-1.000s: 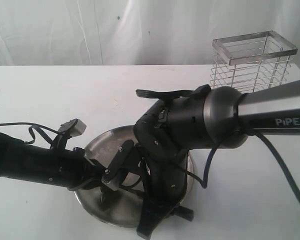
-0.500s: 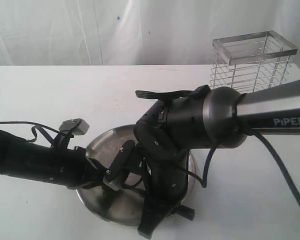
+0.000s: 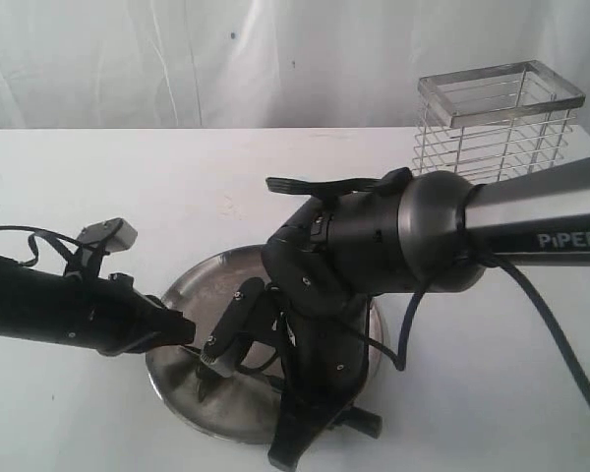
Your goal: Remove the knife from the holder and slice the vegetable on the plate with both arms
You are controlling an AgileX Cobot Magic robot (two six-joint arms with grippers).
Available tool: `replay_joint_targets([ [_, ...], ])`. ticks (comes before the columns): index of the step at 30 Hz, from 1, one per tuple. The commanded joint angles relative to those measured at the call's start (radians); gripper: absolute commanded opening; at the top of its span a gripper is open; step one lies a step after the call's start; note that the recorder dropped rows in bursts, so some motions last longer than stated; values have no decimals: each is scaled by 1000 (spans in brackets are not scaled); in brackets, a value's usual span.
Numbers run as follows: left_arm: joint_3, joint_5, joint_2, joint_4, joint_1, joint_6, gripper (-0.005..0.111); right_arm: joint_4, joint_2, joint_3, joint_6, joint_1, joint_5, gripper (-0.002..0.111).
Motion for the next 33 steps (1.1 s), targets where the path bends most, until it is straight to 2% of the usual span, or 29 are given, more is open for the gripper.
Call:
replay_joint_targets([
  [1,8,35,65,2,1,-3,0,3,-11,-2,-8,1,6,0],
  [5,6,78,90,-4,1,-2,0,3,-11,-2,-8,1,13,0],
  [7,-7,159,46,-2,1,-5,0,3,-11,-2,-8,1,28,0],
  [9,-12,151,-22,20,1,-15,0,3,-11,-2,-8,1,44,0],
  [12,-12,124,-103,151,1,-149,0,3,-11,-2,-8,1,49,0],
  [15,-3,169,-105,178,-4,-164,0,3,-11,-2,-8,1,49,0],
  [23,33,51,-105,173,-94,-158,0,3,-11,-3,-8,1,83,0],
  [33,33,28,-105,176,-109,-158,0,-74,-11,-3,-8,1,232,0],
])
